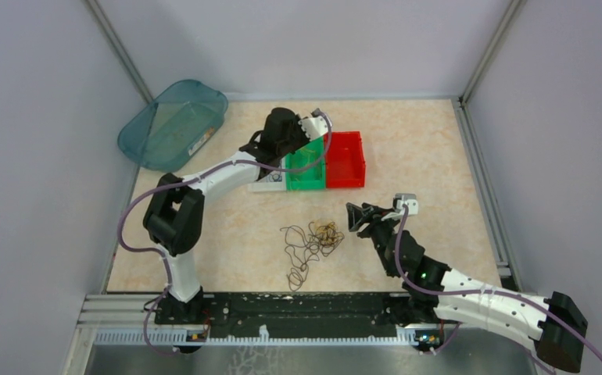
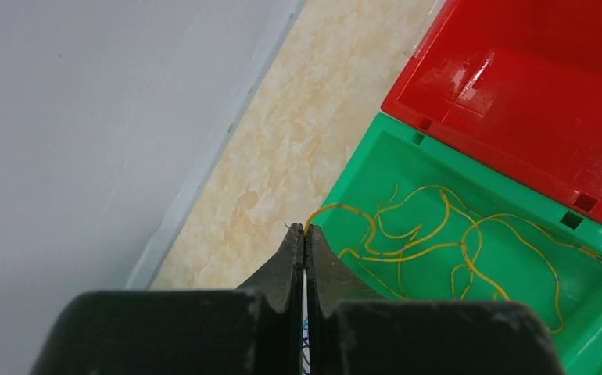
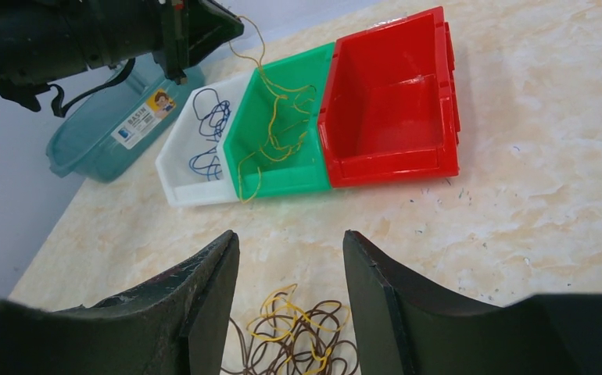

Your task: Untangle the cables

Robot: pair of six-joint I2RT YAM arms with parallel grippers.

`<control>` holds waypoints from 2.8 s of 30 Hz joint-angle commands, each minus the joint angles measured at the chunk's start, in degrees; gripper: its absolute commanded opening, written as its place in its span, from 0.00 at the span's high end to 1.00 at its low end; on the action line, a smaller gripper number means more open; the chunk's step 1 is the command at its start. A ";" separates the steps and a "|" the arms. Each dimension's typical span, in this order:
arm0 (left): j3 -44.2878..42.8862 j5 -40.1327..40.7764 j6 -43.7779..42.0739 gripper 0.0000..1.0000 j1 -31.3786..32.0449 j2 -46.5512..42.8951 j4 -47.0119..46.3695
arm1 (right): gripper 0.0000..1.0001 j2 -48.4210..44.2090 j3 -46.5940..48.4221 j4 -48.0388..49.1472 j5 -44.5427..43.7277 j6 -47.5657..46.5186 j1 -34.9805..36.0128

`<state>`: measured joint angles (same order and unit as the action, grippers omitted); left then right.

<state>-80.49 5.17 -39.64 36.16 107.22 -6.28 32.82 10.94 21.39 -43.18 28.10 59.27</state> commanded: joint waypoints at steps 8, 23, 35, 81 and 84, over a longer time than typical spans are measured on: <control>0.51 0.53 2.31 1.00 -0.03 5.64 -3.00 | 0.48 0.55 0.62 2.44 -1.74 -0.92 0.09; -2.72 -1.99 1.30 1.00 0.75 12.27 -0.53 | 0.48 0.36 0.49 2.17 -1.59 -0.77 -0.36; -13.02 -5.15 1.02 0.76 0.91 12.95 14.70 | 0.48 -2.36 0.49 -0.14 -1.38 -0.90 -0.55; 1.39 -40.38 5.43 0.17 13.72 -4.32 39.48 | 0.50 -10.31 -0.42 -14.73 -1.37 5.80 -0.92; 0.77 -39.42 4.74 0.19 14.34 -3.02 39.13 | 0.50 -11.26 -0.51 -15.51 -1.61 5.91 -0.95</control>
<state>-78.28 -33.67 -35.55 49.65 102.15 35.00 23.09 10.11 6.90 -43.53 33.39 58.72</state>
